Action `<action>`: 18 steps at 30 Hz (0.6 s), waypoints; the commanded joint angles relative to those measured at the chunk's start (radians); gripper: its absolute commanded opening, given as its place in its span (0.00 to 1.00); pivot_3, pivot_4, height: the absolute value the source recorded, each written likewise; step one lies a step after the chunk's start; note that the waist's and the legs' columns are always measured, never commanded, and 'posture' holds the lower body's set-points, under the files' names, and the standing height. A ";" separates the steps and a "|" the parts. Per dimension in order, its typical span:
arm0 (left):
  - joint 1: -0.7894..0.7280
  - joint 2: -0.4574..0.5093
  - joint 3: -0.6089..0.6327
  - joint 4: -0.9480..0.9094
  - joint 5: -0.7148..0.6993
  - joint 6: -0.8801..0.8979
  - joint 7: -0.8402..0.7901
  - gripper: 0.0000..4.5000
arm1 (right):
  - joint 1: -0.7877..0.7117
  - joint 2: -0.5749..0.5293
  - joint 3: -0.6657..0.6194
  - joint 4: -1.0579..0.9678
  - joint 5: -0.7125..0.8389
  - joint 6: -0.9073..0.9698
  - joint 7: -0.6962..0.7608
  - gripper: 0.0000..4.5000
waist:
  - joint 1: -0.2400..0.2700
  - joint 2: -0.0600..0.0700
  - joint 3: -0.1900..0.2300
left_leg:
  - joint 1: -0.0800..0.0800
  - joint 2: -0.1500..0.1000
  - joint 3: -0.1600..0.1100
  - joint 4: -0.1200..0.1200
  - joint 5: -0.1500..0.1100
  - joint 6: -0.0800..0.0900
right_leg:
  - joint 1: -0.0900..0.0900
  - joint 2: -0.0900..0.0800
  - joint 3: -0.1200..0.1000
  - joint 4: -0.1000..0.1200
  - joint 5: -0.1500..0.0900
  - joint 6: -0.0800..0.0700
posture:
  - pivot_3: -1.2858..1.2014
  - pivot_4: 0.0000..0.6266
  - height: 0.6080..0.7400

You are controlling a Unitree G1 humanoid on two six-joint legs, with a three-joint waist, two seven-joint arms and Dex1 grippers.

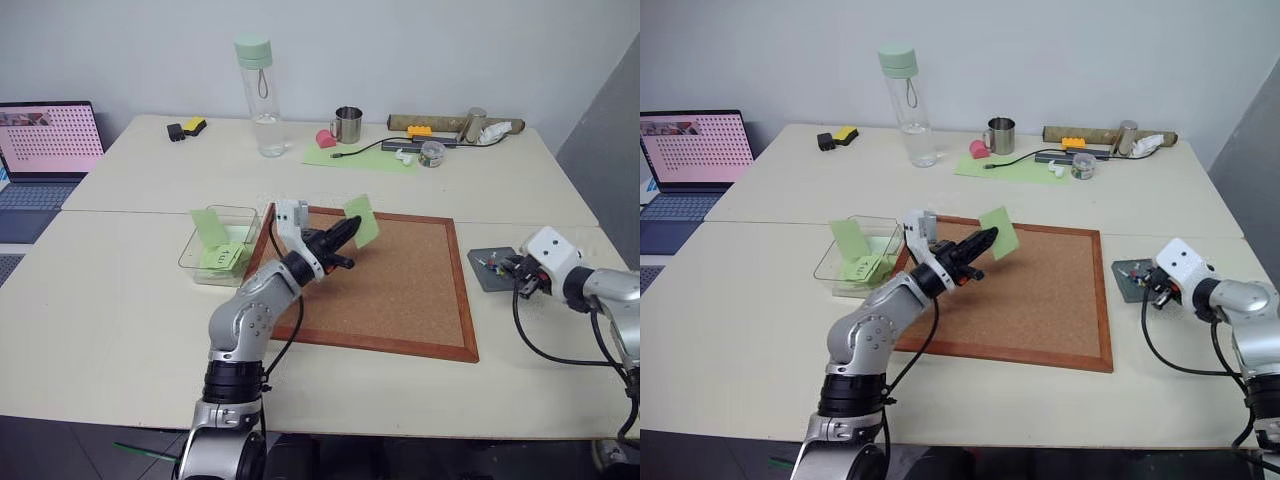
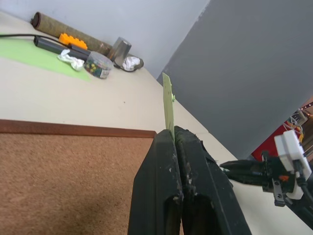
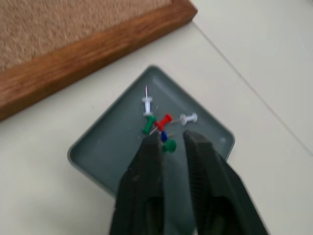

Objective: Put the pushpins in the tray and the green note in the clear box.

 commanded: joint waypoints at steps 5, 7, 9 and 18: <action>0.008 0.037 0.007 -0.106 -0.023 0.004 0.008 0.00 | -0.019 -0.023 -0.027 -0.008 -0.002 0.004 -0.015 0.58 | 0.001 0.000 0.000 | 0.000 0.000 0.000 0.000 0.000 0.000 | 0.000 0.000 0.000 0.000 0.000 0.000 | 0.52 0.24 1.00; 0.012 0.062 0.018 -0.144 -0.016 0.001 0.020 0.00 | -0.030 -0.036 -0.034 -0.029 0.007 -0.008 0.000 0.67 | 0.000 0.000 0.000 | 0.000 0.000 0.000 0.000 0.000 0.000 | 0.000 0.000 0.000 0.000 0.000 0.000 | 0.52 0.24 1.00; 0.015 0.093 0.037 -0.188 -0.009 -0.001 0.040 0.00 | -0.040 -0.045 -0.043 -0.072 0.044 -0.020 0.047 0.79 | -0.002 0.001 0.001 | 0.000 0.000 0.000 0.000 0.000 0.000 | 0.000 0.000 0.000 0.000 0.000 0.000 | 0.52 0.24 1.00; 0.129 0.371 0.212 -0.307 0.143 -0.053 0.133 0.00 | -0.168 -0.002 0.000 -0.428 0.359 0.049 0.297 0.85 | -0.022 0.002 0.004 | 0.001 0.001 -0.001 -0.001 0.000 0.000 | 0.000 0.001 0.000 0.000 0.000 0.000 | 0.52 0.24 1.00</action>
